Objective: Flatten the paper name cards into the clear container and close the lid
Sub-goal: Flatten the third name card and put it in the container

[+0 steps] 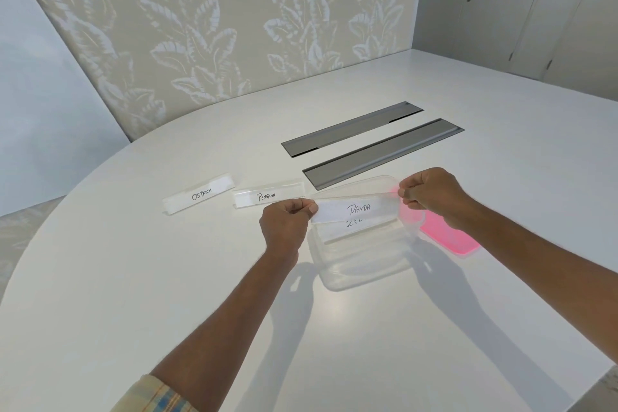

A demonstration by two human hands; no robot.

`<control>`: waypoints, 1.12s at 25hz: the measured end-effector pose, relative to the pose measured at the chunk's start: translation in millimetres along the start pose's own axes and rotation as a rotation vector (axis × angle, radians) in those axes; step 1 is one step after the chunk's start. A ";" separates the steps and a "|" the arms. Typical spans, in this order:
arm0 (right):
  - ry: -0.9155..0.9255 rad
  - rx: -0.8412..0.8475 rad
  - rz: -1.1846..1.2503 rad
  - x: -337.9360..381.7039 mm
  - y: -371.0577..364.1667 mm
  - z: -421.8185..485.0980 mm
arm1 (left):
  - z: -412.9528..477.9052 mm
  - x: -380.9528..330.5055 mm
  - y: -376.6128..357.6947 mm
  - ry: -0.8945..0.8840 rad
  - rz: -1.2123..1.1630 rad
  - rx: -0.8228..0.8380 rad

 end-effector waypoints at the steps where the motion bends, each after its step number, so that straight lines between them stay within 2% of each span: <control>1: 0.055 0.013 -0.067 5.1 -1.2 1.7 | -0.4 0.0 -1.2 -0.005 0.016 0.005; 4: 0.256 0.130 -0.273 28.0 -15.7 7.7 | -0.5 1.1 -7.8 -0.021 0.079 0.015; 7: 0.402 0.323 -0.472 43.5 -50.1 8.4 | -1.9 3.6 -13.8 -0.032 0.121 0.029; 13: 0.468 0.594 -0.659 44.1 -113.3 7.1 | -4.2 4.8 -24.1 -0.044 0.175 0.043; 20: 0.455 0.708 -0.622 41.1 -133.0 11.2 | -3.7 9.5 -31.2 -0.027 0.211 0.052; 28: 0.483 0.749 -0.678 35.3 -134.2 9.6 | -6.8 12.0 -30.0 -0.030 0.241 0.074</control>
Point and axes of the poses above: each hand's wrist, its own z-axis towards the middle knuckle, its own y-axis out of the back of the hand, x = y × z, the point moved 9 cm from there along z, towards the middle knuckle, and after that the axes turned 4 degrees about y, right-handed, at the moved point
